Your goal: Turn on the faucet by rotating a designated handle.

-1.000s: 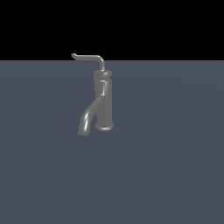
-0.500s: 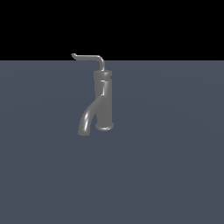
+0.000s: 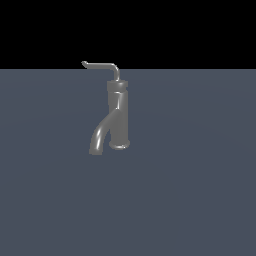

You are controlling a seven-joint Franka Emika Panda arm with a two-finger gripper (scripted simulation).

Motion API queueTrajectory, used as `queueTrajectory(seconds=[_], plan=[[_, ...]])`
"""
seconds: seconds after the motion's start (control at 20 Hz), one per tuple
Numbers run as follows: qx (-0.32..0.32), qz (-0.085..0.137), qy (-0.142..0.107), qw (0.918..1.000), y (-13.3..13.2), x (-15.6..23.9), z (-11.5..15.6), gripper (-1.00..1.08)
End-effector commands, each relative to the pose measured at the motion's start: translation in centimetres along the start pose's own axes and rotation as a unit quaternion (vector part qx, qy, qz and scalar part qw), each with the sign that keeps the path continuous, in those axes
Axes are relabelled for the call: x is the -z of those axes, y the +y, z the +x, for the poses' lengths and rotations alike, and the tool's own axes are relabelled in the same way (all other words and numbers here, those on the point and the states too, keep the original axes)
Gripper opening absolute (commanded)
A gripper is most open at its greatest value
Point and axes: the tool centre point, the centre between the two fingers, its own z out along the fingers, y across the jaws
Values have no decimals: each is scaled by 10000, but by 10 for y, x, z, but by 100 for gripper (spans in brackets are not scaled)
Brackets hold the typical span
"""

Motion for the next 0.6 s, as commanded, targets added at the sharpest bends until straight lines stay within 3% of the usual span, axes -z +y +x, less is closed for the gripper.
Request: queueTrajectory(seconds=[0.0,0.55], plan=[[-60,18,-2,10000,-1,0,3,-100],[-749,193,-33,9970,-7,0,34,-100]])
